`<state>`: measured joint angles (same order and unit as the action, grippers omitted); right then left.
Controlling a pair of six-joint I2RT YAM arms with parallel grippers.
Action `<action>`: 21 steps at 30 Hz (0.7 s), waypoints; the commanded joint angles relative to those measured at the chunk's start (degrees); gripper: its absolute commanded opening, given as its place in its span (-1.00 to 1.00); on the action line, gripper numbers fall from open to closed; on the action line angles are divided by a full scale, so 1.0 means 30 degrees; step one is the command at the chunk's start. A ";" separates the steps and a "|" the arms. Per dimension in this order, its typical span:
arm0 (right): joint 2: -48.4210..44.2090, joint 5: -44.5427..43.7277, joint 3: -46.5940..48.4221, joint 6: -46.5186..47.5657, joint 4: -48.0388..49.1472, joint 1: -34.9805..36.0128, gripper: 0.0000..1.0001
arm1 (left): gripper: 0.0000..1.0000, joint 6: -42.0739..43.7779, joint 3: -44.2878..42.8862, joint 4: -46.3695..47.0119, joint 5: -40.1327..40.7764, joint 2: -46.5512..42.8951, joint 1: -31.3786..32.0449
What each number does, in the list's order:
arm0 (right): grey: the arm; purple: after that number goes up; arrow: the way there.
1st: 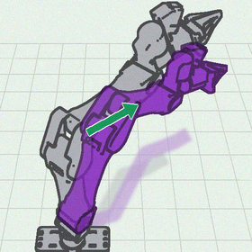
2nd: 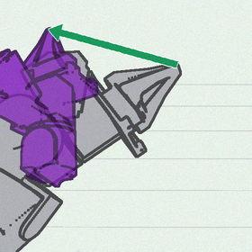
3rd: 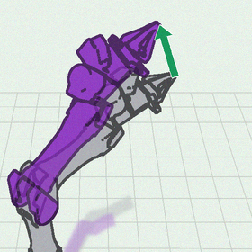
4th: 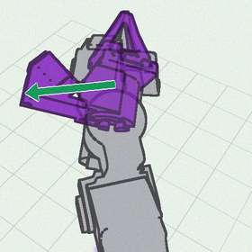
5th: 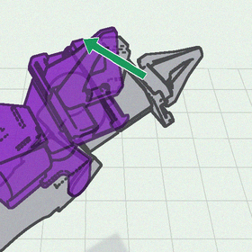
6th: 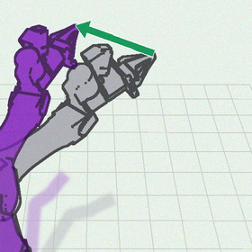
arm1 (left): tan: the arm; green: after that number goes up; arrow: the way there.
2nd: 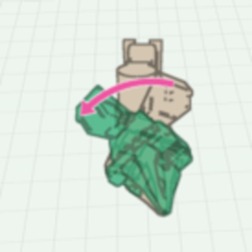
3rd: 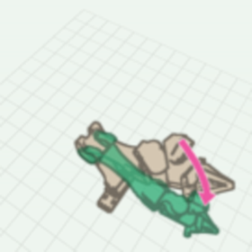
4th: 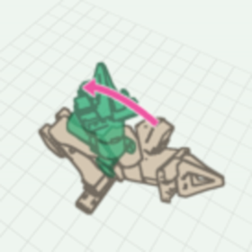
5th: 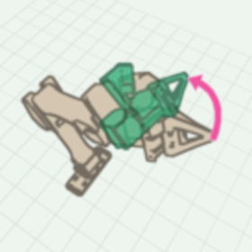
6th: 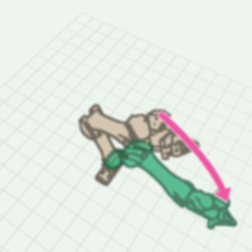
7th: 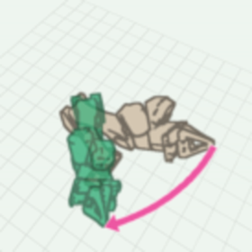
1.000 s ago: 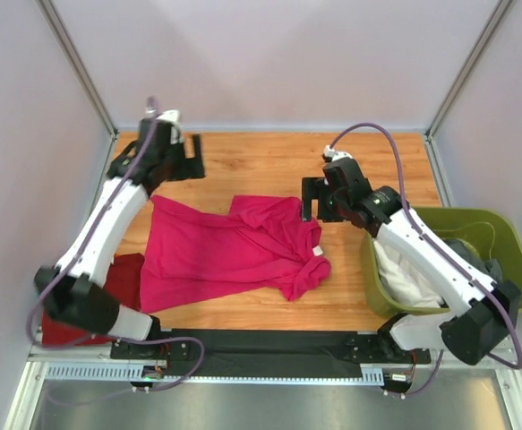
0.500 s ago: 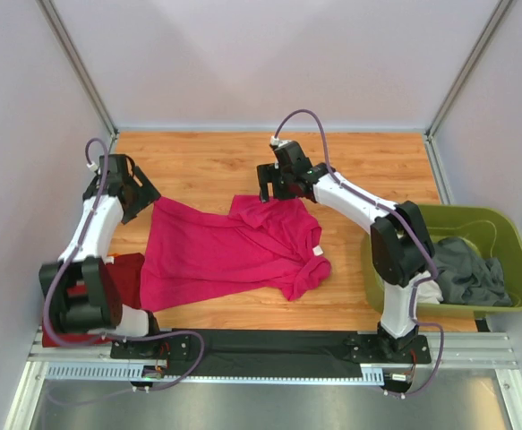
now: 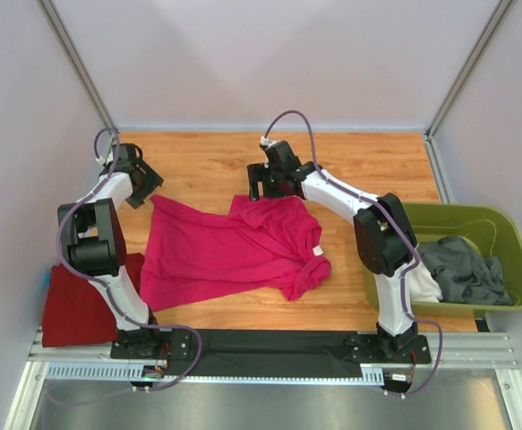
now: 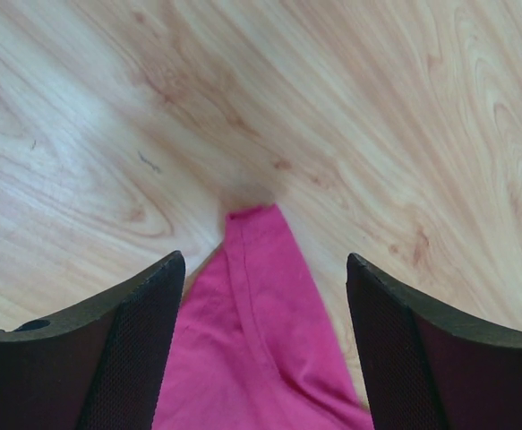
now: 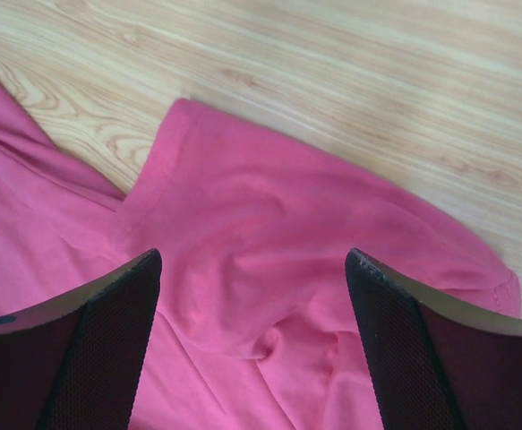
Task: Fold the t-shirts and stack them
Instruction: Flatten the tshirt out
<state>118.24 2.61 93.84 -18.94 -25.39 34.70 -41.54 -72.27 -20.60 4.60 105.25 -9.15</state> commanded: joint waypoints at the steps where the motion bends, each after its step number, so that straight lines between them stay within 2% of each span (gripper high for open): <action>1: 0.0284 0.0009 0.1091 -0.0337 0.0991 0.0065 0.68 | 0.58 -0.0743 -0.0783 0.1007 0.1189 0.0538 -0.0144; 5: 0.1452 -0.0605 0.2229 -0.0455 0.0934 0.0240 0.68 | 0.41 -0.0627 -0.1104 0.1476 0.0753 0.1418 -0.0115; 12: 0.3535 -0.1749 0.5362 0.0189 -0.0878 0.1060 0.71 | 0.39 -0.0745 -0.1136 0.1269 0.0254 0.2182 -0.0115; 17: 0.4065 -0.2014 0.5839 0.0278 -0.1645 0.1471 0.69 | -0.19 -0.0656 -0.1134 0.1621 0.0049 0.2357 -0.0144; 21: 0.3947 -0.1867 0.5223 0.0190 -0.1294 0.1734 0.68 | -0.37 -0.0772 -0.1602 0.1213 -0.0039 0.2708 -0.0144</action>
<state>130.32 -1.67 109.10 -19.00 -29.76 39.48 -43.46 -74.81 -17.69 5.02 112.25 -9.15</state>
